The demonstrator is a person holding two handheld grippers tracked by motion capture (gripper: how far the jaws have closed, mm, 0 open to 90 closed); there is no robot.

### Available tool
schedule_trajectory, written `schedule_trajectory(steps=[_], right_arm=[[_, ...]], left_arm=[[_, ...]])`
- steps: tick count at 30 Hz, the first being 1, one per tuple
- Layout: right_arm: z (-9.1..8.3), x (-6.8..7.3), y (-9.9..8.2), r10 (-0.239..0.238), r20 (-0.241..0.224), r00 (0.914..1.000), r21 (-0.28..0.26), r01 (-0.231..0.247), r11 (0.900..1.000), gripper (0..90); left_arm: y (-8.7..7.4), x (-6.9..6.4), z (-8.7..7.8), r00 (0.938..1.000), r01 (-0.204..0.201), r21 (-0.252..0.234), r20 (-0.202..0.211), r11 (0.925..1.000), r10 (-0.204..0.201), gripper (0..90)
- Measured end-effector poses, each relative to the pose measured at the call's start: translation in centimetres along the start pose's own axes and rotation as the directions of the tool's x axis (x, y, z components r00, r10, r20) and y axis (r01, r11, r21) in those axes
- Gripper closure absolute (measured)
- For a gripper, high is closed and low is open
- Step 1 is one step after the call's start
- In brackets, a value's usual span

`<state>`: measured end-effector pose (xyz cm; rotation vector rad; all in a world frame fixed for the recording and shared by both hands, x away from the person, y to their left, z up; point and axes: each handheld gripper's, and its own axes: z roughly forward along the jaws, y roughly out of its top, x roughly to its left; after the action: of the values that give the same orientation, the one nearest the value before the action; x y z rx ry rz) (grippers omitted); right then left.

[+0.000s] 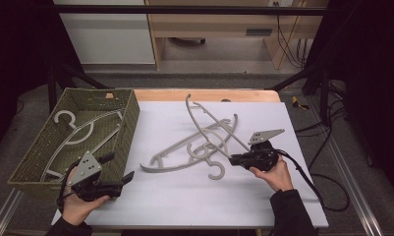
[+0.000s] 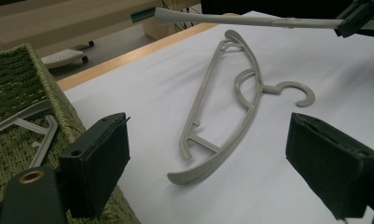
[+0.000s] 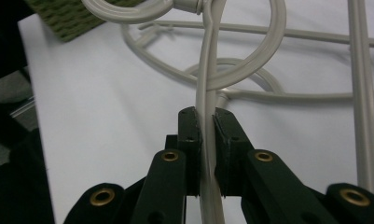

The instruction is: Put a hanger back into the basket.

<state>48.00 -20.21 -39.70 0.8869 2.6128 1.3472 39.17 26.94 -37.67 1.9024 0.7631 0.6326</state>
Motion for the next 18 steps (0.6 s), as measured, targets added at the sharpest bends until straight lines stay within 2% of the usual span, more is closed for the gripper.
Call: schedule_trajectory(steps=[6,11,12,15,18], right_arm=[[-0.3,1.7,0.2,-0.04,-0.086,0.9955,0.011,0.041,0.9991,82.3],[-0.4,3.6,0.5,-0.08,-0.139,0.9871,0.02,0.083,0.9963,82.3],[-0.5,4.0,0.6,-0.086,-0.147,0.9854,0.025,0.09,0.9956,82.3],[-0.6,5.0,0.7,-0.109,-0.183,0.9771,0.021,0.115,0.9931,82.3],[-0.6,5.7,0.7,-0.124,-0.213,0.9692,0.022,0.131,0.9911,82.3]], left_arm=[[0.8,-0.5,-0.4,0.9977,-0.062,0.018,0.029,0.9979,0.061,12.3],[1.9,-1.2,-0.1,0.9899,-0.134,0.042,0.051,0.9901,0.132,11.7],[2.2,-1.4,0.1,0.9856,-0.162,0.048,0.056,0.9856,0.159,11.6],[2.8,-2.1,0.6,0.975,-0.213,0.082,0.082,0.9736,0.207,10.9],[3.3,-2.7,1.1,0.9595,-0.271,0.106,0.108,0.9566,0.26,10.3]])
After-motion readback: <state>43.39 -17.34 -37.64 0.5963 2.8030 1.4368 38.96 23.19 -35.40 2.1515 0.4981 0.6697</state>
